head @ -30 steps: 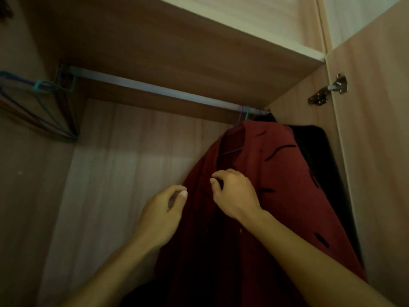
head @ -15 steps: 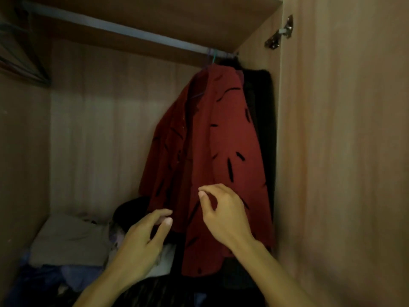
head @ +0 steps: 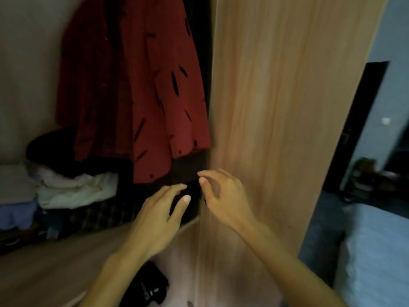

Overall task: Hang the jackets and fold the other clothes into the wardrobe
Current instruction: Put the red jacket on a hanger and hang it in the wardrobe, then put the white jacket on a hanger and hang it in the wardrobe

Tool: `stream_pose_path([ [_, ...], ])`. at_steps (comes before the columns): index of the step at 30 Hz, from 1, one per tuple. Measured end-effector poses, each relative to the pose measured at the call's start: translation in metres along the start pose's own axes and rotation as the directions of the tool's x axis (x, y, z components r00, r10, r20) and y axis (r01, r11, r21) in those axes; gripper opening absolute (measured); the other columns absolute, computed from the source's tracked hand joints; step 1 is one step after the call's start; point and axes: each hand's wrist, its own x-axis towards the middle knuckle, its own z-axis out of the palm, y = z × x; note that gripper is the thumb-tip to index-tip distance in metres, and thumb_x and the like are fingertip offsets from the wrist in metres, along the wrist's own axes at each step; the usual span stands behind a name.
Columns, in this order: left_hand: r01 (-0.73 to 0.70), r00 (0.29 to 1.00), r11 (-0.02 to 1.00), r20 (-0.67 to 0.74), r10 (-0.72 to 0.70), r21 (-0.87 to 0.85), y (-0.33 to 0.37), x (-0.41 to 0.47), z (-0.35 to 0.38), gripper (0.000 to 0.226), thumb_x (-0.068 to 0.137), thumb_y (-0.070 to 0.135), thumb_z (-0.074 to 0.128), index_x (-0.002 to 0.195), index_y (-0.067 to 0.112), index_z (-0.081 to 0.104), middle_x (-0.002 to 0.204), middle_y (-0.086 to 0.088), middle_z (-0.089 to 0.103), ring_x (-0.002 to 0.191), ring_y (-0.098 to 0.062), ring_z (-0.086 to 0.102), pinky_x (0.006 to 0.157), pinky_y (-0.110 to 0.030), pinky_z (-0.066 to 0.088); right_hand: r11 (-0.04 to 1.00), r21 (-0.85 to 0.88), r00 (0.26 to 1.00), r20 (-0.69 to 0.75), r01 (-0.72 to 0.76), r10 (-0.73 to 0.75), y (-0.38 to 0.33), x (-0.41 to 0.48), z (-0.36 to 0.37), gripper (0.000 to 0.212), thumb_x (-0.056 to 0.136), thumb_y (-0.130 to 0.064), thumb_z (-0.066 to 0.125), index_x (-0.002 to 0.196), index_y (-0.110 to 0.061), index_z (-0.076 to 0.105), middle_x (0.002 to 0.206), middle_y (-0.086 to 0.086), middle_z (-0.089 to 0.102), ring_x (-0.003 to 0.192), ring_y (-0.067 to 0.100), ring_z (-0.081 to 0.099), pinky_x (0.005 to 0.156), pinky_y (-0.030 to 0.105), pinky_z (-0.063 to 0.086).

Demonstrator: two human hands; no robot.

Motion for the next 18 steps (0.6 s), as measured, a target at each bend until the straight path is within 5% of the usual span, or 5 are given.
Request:
stream_pose_path([
  [5, -0.01, 0.992, 0.989, 0.123, 0.028, -0.149, 0.018, -0.042, 0.061, 0.041, 0.093, 0.045, 0.042, 0.122, 0.02, 0.059, 0.118, -0.001, 0.058, 0.107, -0.018, 0.057, 0.094, -0.027, 0.043, 0.97, -0.16, 0.983, -0.034, -0.185, 0.182, 0.017, -0.106, -0.028, 0.022, 0.091, -0.025, 0.055, 0.106, -0.019, 0.07, 0.104, -0.003, 0.07, 0.092, 0.008, 0.06, 0.081, 0.011, 0.039],
  [10, 0.007, 0.916, 0.947, 0.382, 0.122, -0.321, 0.074, -0.11, 0.139, 0.037, 0.095, 0.041, 0.046, 0.122, 0.02, 0.058, 0.123, 0.0, 0.057, 0.113, -0.016, 0.054, 0.096, -0.022, 0.036, 0.848, -0.274, 0.89, -0.089, -0.454, 0.448, 0.037, -0.227, -0.099, 0.023, 0.093, -0.027, 0.054, 0.108, -0.019, 0.069, 0.105, -0.001, 0.068, 0.095, 0.011, 0.061, 0.084, 0.016, 0.042],
  [18, -0.045, 0.744, 0.898, 0.585, 0.323, -0.439, 0.21, -0.2, 0.221, 0.037, 0.095, 0.038, 0.046, 0.128, 0.023, 0.052, 0.126, 0.003, 0.055, 0.112, -0.011, 0.053, 0.09, -0.018, 0.035, 0.617, -0.245, 0.662, -0.341, -0.748, 0.668, 0.04, -0.395, -0.221, 0.025, 0.097, -0.029, 0.051, 0.113, -0.02, 0.067, 0.113, -0.005, 0.067, 0.103, 0.005, 0.058, 0.085, 0.002, 0.035],
])
